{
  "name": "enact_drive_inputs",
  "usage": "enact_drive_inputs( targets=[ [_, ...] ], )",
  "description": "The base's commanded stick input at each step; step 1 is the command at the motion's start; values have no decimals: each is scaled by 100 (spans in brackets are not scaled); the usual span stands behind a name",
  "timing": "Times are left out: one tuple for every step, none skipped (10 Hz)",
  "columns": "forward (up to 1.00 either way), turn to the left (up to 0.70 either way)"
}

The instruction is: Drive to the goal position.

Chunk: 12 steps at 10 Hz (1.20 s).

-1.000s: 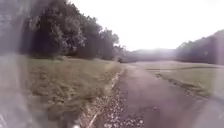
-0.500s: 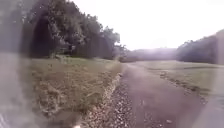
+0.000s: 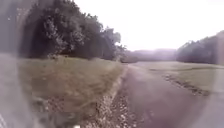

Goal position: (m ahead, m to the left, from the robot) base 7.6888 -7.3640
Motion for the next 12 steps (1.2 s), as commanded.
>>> enact_drive_inputs(
  targets=[
    [70,0],
    [70,0],
    [70,-2],
    [70,-6],
    [70,-10],
    [70,-10],
    [70,-10],
    [70,-10],
    [70,-10],
    [70,-10],
    [70,-10],
    [70,-10]
  ],
)
